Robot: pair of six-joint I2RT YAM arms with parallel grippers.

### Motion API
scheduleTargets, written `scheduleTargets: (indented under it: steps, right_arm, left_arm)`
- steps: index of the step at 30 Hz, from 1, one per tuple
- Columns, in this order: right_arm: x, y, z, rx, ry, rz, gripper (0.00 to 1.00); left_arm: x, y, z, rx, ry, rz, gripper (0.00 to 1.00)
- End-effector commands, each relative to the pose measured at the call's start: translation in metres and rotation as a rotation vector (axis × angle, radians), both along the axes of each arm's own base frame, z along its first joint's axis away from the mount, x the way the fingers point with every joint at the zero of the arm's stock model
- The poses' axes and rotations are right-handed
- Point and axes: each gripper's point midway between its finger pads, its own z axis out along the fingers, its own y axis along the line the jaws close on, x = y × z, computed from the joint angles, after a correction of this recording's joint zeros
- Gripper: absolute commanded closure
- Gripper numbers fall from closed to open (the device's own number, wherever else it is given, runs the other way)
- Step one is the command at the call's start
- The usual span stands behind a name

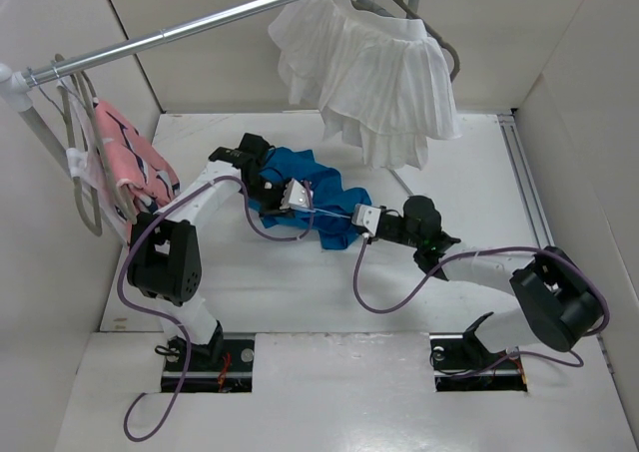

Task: Place the t-shirt on the hanger
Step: Place tshirt on hanger

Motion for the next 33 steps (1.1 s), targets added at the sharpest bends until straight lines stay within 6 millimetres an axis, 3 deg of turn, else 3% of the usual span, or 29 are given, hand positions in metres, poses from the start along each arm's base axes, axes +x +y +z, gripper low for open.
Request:
scheduleTargets:
  steps: [1, 4, 6, 7, 9, 11, 15, 17, 18, 19, 22, 23, 24, 26, 27, 28, 29, 30, 31, 32, 33]
  right_arm:
    - [-0.003, 0.015, 0.042, 0.076, -0.092, 0.056, 1.0]
    - [-0.001, 0.018, 0.036, 0.065, -0.075, 0.065, 1.0]
    - [0.001, 0.024, 0.045, 0.073, -0.099, 0.075, 1.0]
    - [0.001, 0.025, 0.038, 0.06, -0.081, 0.075, 1.0]
    - [0.006, 0.027, 0.044, 0.066, -0.091, 0.064, 1.0]
    - [0.007, 0.027, 0.039, 0.06, -0.083, 0.065, 1.0]
    - [0.012, 0.029, 0.045, 0.067, -0.093, 0.055, 0.99]
    - [0.016, 0.031, 0.038, 0.052, -0.075, 0.046, 0.99]
    - [0.017, 0.032, 0.041, 0.054, -0.078, 0.046, 0.99]
    - [0.021, 0.033, 0.042, 0.054, -0.079, 0.037, 0.97]
    - [0.027, 0.028, 0.027, 0.009, -0.029, -0.008, 0.84]
    - [0.031, 0.03, 0.032, 0.016, -0.008, -0.02, 0.67]
    - [0.033, 0.024, 0.026, 0.008, 0.028, -0.036, 0.59]
    - [0.037, 0.008, 0.035, 0.043, 0.096, -0.102, 0.46]
    - [0.039, -0.002, 0.033, 0.044, 0.12, -0.167, 0.33]
    - [0.039, -0.01, 0.039, 0.062, 0.117, -0.206, 0.31]
    - [0.037, -0.02, 0.038, 0.055, 0.138, -0.251, 0.21]
    - [0.027, -0.031, 0.054, 0.081, 0.121, -0.286, 0.06]
    - [0.031, -0.046, 0.062, 0.083, 0.103, -0.385, 0.05]
    - [0.022, -0.058, 0.053, 0.039, 0.131, -0.433, 0.0]
    - [0.008, -0.065, 0.072, 0.068, 0.099, -0.451, 0.0]
  left_arm:
    - [-0.003, -0.002, 0.02, -0.013, -0.02, 0.008, 1.0]
    - [-0.007, -0.008, 0.032, -0.053, -0.013, -0.003, 1.0]
    - [-0.011, -0.014, 0.039, -0.075, 0.006, -0.011, 1.0]
    - [-0.01, -0.018, 0.049, -0.104, 0.0, -0.018, 0.97]
    - [-0.016, -0.024, 0.058, -0.122, 0.016, -0.035, 0.9]
    - [-0.016, -0.026, 0.065, -0.142, 0.014, -0.041, 0.88]
    - [-0.019, -0.022, 0.059, -0.116, 0.026, -0.034, 0.88]
    - [-0.021, -0.021, 0.059, -0.115, 0.029, -0.033, 0.9]
    - [-0.023, -0.021, 0.055, -0.111, 0.039, -0.033, 1.0]
    - [-0.023, -0.019, 0.054, -0.103, 0.036, -0.03, 1.0]
    - [-0.019, -0.017, 0.052, -0.082, 0.039, -0.001, 1.0]
    - [-0.01, -0.018, 0.054, -0.087, 0.011, 0.033, 1.0]
    - [-0.005, -0.015, 0.052, -0.064, 0.046, 0.117, 1.0]
    - [0.002, -0.013, 0.048, -0.047, 0.046, 0.17, 1.0]
    - [0.006, -0.009, 0.049, -0.048, 0.041, 0.202, 1.0]
    - [0.004, -0.006, 0.043, -0.031, 0.052, 0.208, 1.0]
    - [0.003, -0.006, 0.044, -0.036, 0.046, 0.214, 1.0]
    - [0.001, -0.005, 0.045, -0.037, 0.046, 0.214, 1.0]
    - [-0.001, -0.005, 0.042, -0.033, 0.054, 0.214, 1.0]
    - [-0.003, -0.004, 0.039, -0.029, 0.062, 0.215, 1.0]
    - [-0.006, -0.003, 0.034, -0.023, 0.084, 0.226, 1.0]
